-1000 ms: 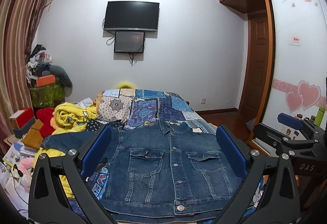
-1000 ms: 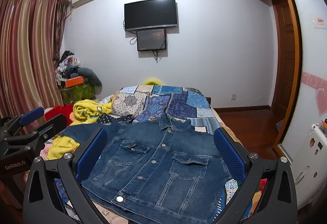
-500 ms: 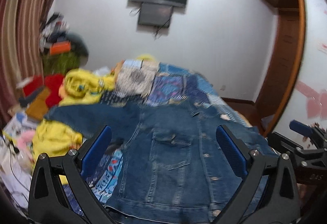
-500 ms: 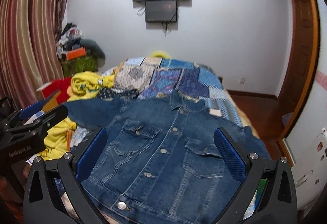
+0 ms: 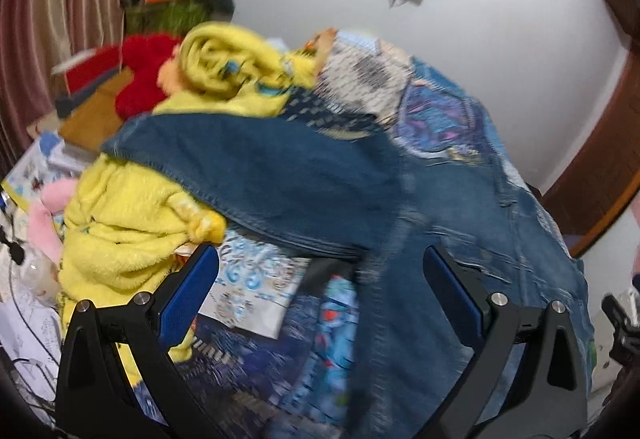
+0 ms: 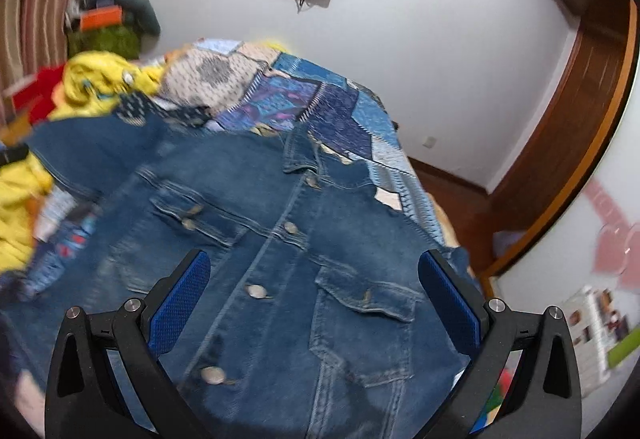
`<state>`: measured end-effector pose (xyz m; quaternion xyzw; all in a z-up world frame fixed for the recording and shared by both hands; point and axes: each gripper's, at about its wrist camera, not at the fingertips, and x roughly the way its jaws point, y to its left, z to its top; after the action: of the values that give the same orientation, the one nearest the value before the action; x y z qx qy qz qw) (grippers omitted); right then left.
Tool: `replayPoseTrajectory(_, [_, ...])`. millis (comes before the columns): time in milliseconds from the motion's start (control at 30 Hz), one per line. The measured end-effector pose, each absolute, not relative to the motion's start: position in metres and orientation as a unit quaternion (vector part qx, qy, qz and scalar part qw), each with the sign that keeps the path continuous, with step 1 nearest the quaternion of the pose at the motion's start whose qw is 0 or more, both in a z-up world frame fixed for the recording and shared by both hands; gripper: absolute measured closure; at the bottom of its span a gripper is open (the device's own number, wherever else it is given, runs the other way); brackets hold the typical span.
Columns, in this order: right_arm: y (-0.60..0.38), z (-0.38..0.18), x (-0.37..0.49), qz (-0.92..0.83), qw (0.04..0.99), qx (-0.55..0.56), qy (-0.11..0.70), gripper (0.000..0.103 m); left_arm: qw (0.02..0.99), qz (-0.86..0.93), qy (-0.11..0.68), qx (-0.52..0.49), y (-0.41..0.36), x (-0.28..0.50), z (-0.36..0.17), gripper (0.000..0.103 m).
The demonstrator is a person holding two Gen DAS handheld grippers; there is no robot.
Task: Fold large clothes
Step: 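Grasp the denim jacket's sleeve cuff with the left gripper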
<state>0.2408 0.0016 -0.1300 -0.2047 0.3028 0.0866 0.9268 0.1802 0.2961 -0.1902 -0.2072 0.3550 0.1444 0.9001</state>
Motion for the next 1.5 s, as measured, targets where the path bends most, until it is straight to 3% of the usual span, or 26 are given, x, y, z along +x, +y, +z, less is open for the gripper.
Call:
replayPoseTrajectory(333, [-0.005,-0.152,0.282,0.104,0.912,-0.148,0.368,0.0,0.848,0.083,0.438,-0.287,0.359,0.237,-0.267,0.001])
replayPoseTrajectory(400, [-0.008,-0.154,0.289,0.109,0.909,-0.128,0.382,0.0,0.835,0.064,0.443,-0.321,0.367,0.245,-0.279,0.012])
replayPoseTrajectory(700, [-0.016,-0.166,0.305,0.131,0.892,-0.067,0.428,0.0,0.812,0.065,0.434,-0.386,0.395,0.266,-0.304,0.024])
replayPoseTrajectory(833, [-0.022,-0.17,0.31,0.148,0.881,-0.029,0.447,0.0,0.825,0.094,0.433,-0.351,0.394,0.275,-0.297,0.03])
replayPoseTrajectory(900, [-0.026,-0.17,0.311,0.154,0.877,-0.01,0.454,0.0,0.831,0.117,0.437,-0.323,0.393,0.279,-0.292,0.039])
replayPoseTrajectory(1067, [-0.039,-0.163,0.312,0.152,0.879,0.018,0.452,0.0,0.851,0.149,0.425,-0.271,0.389,0.287,-0.275,0.043])
replayPoseTrajectory(1133, [-0.047,-0.158,0.312,0.148,0.882,0.029,0.447,0.0,0.862,0.178,0.405,-0.248,0.388,0.289,-0.261,0.06])
replayPoseTrajectory(1200, [-0.056,-0.154,0.311,0.145,0.884,0.041,0.442,0.0,0.868,0.196,0.391,-0.236,0.39,0.292,-0.246,0.084])
replayPoseTrajectory(1233, [-0.061,-0.152,0.31,0.143,0.886,0.048,0.439,0.0,0.87,0.197,0.384,-0.238,0.392,0.292,-0.239,0.087])
replayPoseTrajectory(1500, [-0.095,-0.144,0.305,0.13,0.889,0.098,0.428,0.0,0.914,0.189,0.345,-0.099,0.332,0.314,-0.166,0.091])
